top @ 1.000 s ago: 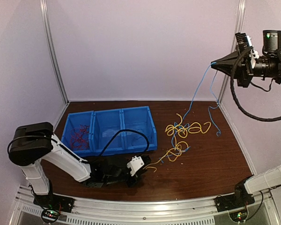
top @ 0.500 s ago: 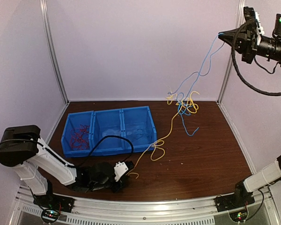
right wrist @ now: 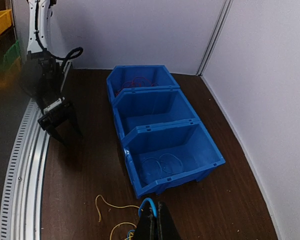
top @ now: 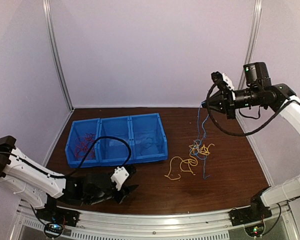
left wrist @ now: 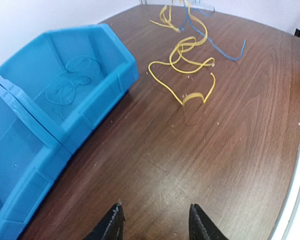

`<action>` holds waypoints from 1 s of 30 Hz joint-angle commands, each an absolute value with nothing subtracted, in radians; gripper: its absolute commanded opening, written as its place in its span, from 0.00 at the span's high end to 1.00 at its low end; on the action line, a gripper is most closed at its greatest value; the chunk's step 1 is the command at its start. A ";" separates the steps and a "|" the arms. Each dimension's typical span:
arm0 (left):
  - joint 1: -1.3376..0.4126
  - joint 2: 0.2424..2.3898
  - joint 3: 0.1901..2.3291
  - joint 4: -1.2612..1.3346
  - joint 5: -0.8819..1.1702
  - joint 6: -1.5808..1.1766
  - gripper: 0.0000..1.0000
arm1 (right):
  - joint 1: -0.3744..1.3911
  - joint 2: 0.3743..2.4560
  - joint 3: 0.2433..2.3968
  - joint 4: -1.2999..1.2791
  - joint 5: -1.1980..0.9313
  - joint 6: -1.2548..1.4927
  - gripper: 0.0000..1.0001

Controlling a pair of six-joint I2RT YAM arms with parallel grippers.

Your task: Untangle the cables

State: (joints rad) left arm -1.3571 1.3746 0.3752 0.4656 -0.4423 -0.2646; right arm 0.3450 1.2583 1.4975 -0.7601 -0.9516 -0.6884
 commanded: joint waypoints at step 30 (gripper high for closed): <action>-1.279 2.084 1.073 0.839 -0.328 -0.164 0.57 | 0.458 1.134 1.316 -0.736 -0.925 -0.626 1.00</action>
State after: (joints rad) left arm -1.2804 2.0453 1.0309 0.7891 -0.3740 -0.1436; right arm 0.4534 1.1500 1.3033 -0.7395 -0.8982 -0.6468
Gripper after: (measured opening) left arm 0.452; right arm 0.006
